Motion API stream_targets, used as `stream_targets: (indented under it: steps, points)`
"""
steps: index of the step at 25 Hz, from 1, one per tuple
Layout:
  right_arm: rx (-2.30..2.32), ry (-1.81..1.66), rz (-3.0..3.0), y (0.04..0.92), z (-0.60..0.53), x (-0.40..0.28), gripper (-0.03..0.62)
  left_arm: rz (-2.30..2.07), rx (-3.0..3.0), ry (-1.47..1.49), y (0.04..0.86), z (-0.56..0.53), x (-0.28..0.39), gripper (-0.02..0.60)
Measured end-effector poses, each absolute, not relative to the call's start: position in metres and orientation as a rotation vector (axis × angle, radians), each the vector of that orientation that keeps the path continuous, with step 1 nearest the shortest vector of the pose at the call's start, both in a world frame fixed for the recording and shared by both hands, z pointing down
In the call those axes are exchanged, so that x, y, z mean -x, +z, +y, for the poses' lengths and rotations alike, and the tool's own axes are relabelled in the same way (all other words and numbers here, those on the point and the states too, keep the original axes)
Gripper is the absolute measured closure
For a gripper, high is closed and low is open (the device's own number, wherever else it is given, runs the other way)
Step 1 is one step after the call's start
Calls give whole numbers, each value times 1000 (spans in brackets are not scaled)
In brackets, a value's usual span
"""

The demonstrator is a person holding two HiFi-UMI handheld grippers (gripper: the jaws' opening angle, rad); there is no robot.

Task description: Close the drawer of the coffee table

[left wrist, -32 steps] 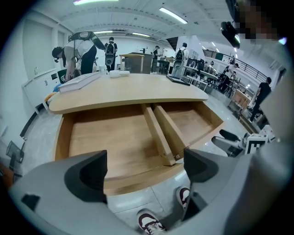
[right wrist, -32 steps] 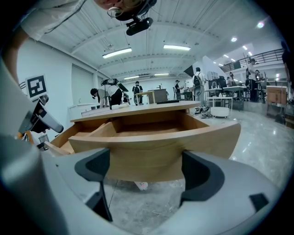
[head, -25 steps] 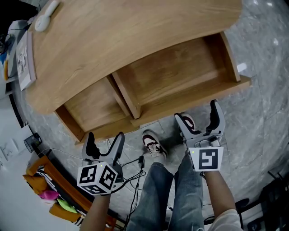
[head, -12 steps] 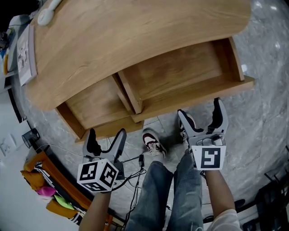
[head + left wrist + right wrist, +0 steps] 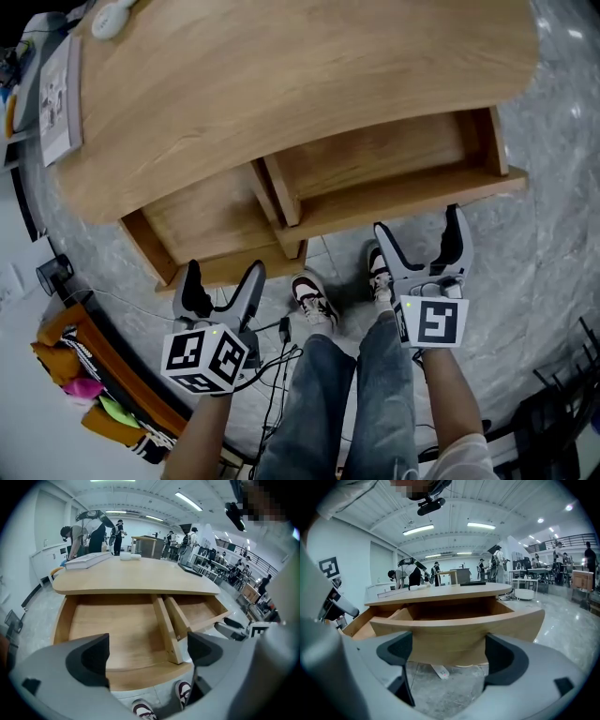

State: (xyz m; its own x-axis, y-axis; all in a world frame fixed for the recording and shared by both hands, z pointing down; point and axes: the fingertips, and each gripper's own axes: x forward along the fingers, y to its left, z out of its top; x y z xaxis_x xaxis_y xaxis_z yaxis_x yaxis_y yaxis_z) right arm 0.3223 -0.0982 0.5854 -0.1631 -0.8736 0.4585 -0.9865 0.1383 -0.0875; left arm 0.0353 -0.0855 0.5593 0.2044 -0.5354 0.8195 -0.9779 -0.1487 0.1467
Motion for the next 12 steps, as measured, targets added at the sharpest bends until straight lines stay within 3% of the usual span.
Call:
stream_targets:
  steps: [12]
  points:
    - [-1815,544,-2110,586,-125,-323,103,-1471,-1725,750,557,-92,-24,60]
